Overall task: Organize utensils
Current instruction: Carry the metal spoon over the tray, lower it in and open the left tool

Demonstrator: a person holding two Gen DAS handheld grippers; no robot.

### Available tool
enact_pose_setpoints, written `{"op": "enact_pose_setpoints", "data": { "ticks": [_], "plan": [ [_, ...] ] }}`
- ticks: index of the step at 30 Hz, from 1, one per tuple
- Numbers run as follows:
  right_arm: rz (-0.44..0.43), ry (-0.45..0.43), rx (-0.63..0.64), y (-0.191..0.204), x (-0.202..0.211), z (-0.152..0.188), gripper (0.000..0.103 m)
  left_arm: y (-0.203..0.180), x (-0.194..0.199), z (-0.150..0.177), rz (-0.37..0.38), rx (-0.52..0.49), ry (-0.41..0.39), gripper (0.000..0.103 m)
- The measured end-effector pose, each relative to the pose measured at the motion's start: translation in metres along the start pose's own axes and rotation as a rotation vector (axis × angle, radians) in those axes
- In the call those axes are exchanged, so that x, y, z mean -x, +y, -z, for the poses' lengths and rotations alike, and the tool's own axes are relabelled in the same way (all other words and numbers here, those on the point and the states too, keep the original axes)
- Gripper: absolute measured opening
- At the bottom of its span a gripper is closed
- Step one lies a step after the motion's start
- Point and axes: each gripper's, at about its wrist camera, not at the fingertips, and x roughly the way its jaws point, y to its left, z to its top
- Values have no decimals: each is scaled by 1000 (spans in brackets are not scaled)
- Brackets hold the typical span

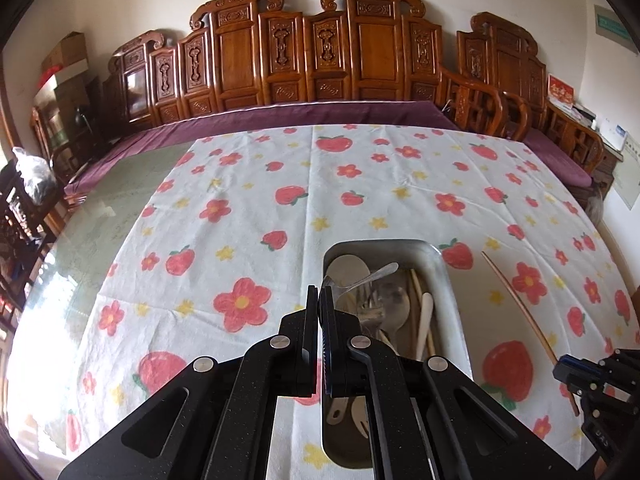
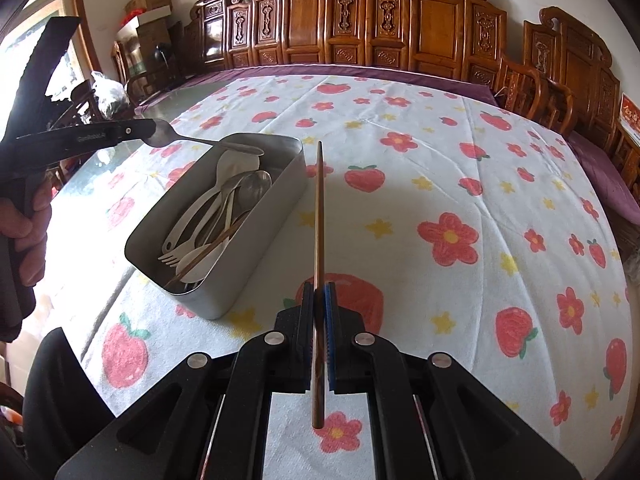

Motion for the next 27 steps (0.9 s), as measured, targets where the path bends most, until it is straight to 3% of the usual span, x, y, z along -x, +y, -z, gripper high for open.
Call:
{"op": "enact_pose_setpoints", "data": {
  "ticks": [10, 27],
  "plan": [
    [-13, -2, 2, 2, -2, -5, 6, -25, -16, 14, -49, -95, 7, 1],
    [-36, -9, 13, 14, -1, -11, 6, -43, -33, 44, 58, -119, 154, 2]
  ]
}}
